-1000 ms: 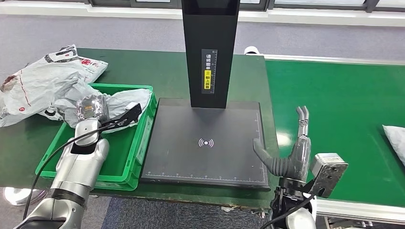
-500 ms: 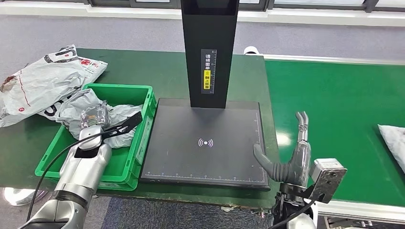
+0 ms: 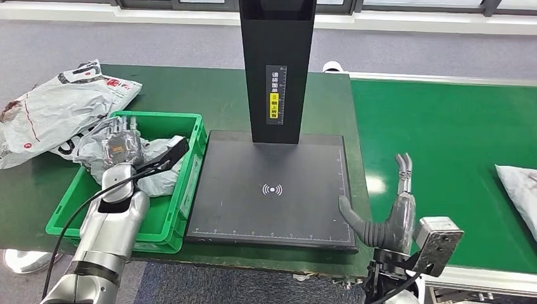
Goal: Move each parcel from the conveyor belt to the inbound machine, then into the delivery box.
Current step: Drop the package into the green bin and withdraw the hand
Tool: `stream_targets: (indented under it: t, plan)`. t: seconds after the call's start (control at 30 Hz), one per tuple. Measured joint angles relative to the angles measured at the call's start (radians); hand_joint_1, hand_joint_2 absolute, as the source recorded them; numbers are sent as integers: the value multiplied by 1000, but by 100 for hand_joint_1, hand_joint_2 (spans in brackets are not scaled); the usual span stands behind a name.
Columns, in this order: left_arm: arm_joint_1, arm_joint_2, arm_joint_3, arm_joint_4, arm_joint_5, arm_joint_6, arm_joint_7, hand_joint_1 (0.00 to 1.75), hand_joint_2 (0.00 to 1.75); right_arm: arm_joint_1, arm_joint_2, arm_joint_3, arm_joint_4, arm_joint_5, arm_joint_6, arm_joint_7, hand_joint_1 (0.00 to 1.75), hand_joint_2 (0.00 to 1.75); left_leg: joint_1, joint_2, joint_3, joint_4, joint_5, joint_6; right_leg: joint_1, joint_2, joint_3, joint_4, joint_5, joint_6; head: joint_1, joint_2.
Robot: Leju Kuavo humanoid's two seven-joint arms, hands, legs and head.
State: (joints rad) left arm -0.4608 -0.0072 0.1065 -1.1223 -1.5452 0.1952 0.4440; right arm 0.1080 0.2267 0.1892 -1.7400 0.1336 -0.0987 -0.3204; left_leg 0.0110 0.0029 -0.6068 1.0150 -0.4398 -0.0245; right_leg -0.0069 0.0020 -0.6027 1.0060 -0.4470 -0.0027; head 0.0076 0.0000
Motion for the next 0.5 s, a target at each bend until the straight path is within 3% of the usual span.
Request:
stream_targets:
  t: [0.1, 0.27, 0.33, 0.4, 0.47, 0.5]
  plan:
    - [47, -12, 6, -140, 12, 161, -39, 0, 0, 7, 0, 0, -3, -1, -1, 1, 0, 175, 0, 0, 0, 0, -1, 0, 0, 0, 0, 0, -1, 0, 0, 0]
    - [163, -52, 9, -448, 128, 451, -208, 0, 0, 19, -1, 0, -4, -4, -2, -3, 0, 175, 0, 1, 0, 0, -3, 0, 0, 1, 0, 0, -3, -1, 0, 0]
    - [205, -87, 9, -575, 250, 494, -346, 0, 87, 20, -2, 0, -3, -4, -4, -5, 0, 175, 0, 1, 0, 0, -4, 0, -1, 0, 0, 0, -4, 0, 0, 0]
    - [242, -130, 9, -674, 461, 503, -540, 0, 175, 17, -4, 0, 1, 0, -12, -5, 0, 175, 0, 0, 1, 0, -5, 1, -1, 0, 1, -1, -5, 1, 0, 0]
    - [275, -162, 1, -734, 678, 505, -678, 0, 175, 12, -4, -2, 10, 6, -24, -2, 0, 175, -1, 0, 1, 0, -6, 1, -1, -1, 2, -1, -5, 1, 0, 0]
    - [287, -170, -9, -749, 768, 503, -706, 0, 175, 9, -5, -7, 14, 9, -29, 0, 0, 175, -1, 0, 1, 0, -6, 1, -1, -1, 2, -1, -5, 1, 0, 0]
